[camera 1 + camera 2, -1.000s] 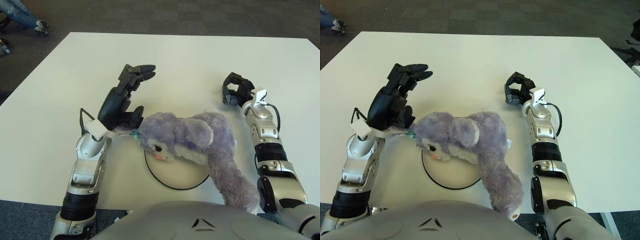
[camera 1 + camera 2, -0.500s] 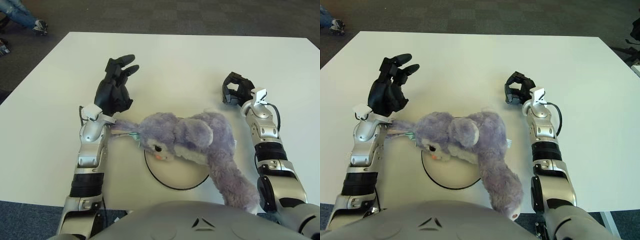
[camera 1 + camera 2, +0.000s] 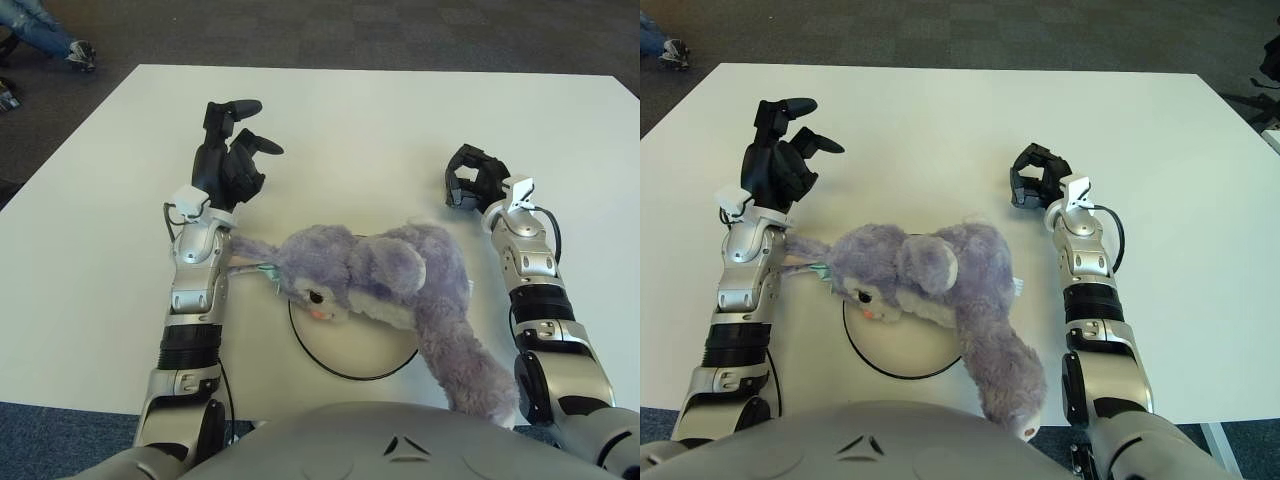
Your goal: Put the doll into the plate.
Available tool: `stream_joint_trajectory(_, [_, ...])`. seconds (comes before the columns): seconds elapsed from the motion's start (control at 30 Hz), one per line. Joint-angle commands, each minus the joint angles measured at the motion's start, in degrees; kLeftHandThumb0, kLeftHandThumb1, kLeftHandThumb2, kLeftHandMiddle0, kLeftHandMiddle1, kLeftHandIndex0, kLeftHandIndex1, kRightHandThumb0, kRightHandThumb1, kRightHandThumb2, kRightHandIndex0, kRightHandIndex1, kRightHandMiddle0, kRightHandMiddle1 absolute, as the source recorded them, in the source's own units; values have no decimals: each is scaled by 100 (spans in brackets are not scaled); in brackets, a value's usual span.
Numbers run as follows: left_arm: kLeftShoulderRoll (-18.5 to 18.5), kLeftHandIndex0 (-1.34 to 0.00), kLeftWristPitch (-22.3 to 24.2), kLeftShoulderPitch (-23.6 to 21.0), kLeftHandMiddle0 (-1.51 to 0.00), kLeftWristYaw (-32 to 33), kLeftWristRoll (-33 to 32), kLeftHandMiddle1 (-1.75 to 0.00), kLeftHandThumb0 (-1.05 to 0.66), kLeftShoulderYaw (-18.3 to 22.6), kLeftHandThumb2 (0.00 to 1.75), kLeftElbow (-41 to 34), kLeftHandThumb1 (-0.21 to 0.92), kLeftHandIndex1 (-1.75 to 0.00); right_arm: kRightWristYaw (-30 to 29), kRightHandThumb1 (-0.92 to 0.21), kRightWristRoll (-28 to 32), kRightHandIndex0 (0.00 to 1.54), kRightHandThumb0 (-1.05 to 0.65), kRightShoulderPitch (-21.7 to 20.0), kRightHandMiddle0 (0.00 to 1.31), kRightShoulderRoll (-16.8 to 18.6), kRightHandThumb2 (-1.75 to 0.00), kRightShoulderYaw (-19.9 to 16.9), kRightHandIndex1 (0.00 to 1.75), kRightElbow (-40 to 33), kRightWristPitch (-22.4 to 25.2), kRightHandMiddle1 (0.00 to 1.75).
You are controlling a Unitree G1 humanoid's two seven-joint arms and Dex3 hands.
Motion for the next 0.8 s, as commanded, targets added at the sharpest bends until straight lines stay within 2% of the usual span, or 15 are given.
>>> stream_joint_trajectory(0.0, [-75,-18,261,-182,-89,34,-261,-174,-81,123,93,167,92,-171,20,-31,-22,119,-48,128,62,-15,-133,-21,175,85,77,175])
stream_joint_trajectory(0.17, [-107,-44,256,-462,-100,138,-253,-175,-63,223,83,520,91,-174,46,-30,-4,120,-49,132,63,-19,-134,-34,175,80,72,175])
stream_joint_trajectory(0.27, [-111,-44,208,-588,-104,214,-184,-175,-49,260,96,694,67,-174,53,-30,-4,120,-49,135,63,-19,-134,-35,175,72,71,175])
stream_joint_trajectory(0.37, [-112,-46,148,-708,-109,375,-12,-175,-45,267,104,870,56,-175,53,-29,-25,120,-49,143,63,-36,-134,-31,175,80,54,175])
stream_joint_trajectory(0.6, [-22,-53,207,-1062,-124,563,135,-175,-45,360,118,1441,43,-175,-14,-29,-99,118,-49,176,64,-89,-135,-30,175,75,56,175])
stream_joint_trajectory(0.77, [145,-60,257,-1375,-127,418,17,-175,-47,493,129,1967,34,-175,-41,-30,-94,117,-49,221,63,-104,-134,-49,175,42,61,175])
